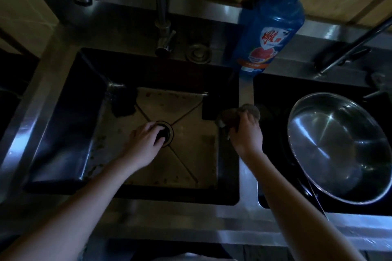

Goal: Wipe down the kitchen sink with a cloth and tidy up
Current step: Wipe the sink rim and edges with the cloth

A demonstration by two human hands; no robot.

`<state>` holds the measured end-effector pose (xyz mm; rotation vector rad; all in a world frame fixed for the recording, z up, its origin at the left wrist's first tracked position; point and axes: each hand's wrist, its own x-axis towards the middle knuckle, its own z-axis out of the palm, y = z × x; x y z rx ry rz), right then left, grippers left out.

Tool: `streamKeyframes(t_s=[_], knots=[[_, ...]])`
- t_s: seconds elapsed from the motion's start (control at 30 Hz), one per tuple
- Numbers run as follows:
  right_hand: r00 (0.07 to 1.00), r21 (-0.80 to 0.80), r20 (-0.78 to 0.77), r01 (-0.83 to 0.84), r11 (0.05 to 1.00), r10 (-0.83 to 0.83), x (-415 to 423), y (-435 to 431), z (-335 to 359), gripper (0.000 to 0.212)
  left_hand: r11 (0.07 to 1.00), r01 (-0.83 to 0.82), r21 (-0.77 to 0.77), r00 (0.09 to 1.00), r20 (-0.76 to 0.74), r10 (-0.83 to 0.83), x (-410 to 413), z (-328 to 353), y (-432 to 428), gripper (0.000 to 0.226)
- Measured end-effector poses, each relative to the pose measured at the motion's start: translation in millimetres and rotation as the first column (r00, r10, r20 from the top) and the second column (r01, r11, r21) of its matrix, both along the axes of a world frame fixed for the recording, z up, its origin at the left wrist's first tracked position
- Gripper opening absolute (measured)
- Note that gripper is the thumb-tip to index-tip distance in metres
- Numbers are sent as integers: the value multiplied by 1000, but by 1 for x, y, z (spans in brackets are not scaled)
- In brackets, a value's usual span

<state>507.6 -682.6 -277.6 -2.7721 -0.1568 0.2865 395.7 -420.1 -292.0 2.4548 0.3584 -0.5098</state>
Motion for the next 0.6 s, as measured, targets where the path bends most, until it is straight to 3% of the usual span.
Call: streamKeyframes(t_s=[0.2,0.47,0.6], knots=[[1000,11,-4,12,1000,-12,-44,-18,-6,54,999,48,23,999,19,-48,2,4,-20,39],[999,76,2,-50,996,50,38,-3,5,46,995,97,19,991,95,-99,1,4,-27,40],[999,109,-37,-33,993,38,61,5,8,49,995,101,-11,994,43,-101,-9,2,-29,41]])
